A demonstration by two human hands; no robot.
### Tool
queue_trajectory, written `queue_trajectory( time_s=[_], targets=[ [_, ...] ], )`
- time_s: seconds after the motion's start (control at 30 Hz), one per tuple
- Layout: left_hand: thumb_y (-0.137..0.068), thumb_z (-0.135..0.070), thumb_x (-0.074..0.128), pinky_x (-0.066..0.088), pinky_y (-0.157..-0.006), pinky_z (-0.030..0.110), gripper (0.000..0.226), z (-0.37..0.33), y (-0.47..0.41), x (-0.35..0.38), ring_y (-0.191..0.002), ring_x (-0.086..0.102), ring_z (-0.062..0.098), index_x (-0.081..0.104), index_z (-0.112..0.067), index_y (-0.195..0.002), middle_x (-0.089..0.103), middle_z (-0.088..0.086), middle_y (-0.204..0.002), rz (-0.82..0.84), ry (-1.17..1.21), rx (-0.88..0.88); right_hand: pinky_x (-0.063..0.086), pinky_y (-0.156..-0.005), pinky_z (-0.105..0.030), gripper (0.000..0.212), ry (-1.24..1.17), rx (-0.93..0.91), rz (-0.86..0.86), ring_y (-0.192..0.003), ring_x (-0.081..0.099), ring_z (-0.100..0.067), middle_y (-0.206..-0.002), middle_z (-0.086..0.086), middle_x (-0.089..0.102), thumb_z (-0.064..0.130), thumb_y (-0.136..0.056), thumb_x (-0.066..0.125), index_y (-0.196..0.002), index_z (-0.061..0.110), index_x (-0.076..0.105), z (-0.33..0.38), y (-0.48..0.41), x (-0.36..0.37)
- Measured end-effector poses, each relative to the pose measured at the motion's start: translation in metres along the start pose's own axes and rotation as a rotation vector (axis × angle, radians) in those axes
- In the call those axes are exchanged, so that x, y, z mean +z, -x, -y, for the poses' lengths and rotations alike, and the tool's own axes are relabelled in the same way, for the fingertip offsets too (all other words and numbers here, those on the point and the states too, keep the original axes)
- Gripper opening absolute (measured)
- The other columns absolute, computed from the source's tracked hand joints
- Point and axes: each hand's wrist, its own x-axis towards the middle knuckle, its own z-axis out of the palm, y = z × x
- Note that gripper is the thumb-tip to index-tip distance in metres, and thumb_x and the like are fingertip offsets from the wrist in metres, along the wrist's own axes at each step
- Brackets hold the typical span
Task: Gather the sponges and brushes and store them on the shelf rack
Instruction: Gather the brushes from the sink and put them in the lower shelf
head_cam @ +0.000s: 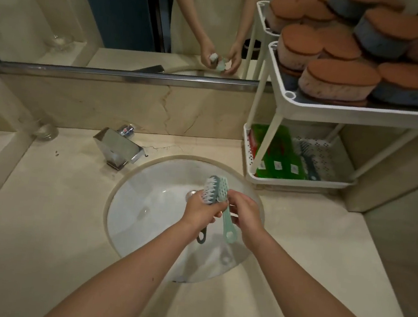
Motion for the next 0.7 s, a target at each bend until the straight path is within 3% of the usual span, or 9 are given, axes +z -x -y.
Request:
queue_trajectory(
  time_s=[0.13,0.27,0.37,0.53,0.7],
  targets=[
    [-0.08,-0.007,0.071,0.043,-0.051,0.024,0.017,-0.003,0.017,0.039,-0.059,0.057,0.015,0.065,-0.009,-0.096,0.066,0.006,-0.073,0.034,-0.054,0.029,0.051,-0.069,-0.032,0.013,-0.024,-0.028,0.051,-0.073,0.066,-0.02,-0.081,-0.007,0.074,0.023,-0.087,0.067,-0.079,0.018,0.077,0.007,0.004,-0.041],
    [-0.08,-0.004,0.069,0.042,-0.049,0.023,0.022,-0.008,0.028,0.08,-0.059,0.058,0.016,0.065,-0.004,-0.102,0.068,0.009,-0.078,0.04,-0.048,0.005,0.054,-0.065,-0.027,0.016,-0.021,-0.057,0.067,-0.072,0.066,-0.019,-0.086,-0.012,0.075,0.022,-0.09,0.066,-0.092,0.009,0.075,0.011,0.008,-0.084],
    [-0.081,-0.005,0.067,0.041,-0.048,0.022,0.025,-0.016,0.031,0.108,-0.06,0.058,0.015,0.064,-0.007,-0.106,0.068,0.009,-0.081,0.057,-0.032,-0.019,0.056,-0.079,-0.038,0.021,-0.034,-0.046,0.011,-0.081,0.069,-0.026,-0.093,-0.014,0.074,0.025,-0.092,0.063,-0.097,0.005,0.072,0.017,0.006,-0.112],
    [-0.083,-0.015,0.069,0.044,-0.045,0.019,0.021,-0.035,0.03,0.147,-0.053,0.052,0.011,0.059,-0.015,-0.102,0.062,0.004,-0.072,0.124,-0.036,-0.067,0.053,-0.058,-0.025,0.02,-0.066,-0.057,-0.168,-0.07,0.068,-0.016,-0.09,-0.007,0.073,0.031,-0.095,0.06,-0.096,0.013,0.068,0.035,-0.005,-0.152],
    [-0.088,-0.011,0.056,0.044,-0.051,0.027,0.016,-0.061,0.021,0.173,-0.053,0.05,0.015,0.055,-0.009,-0.104,0.056,0.01,-0.07,0.146,0.031,-0.076,0.051,-0.059,-0.028,0.016,-0.047,-0.03,-0.244,-0.071,0.063,-0.017,-0.097,-0.007,0.066,0.029,-0.099,0.05,-0.108,0.02,0.06,0.06,-0.02,-0.182]
  ],
)
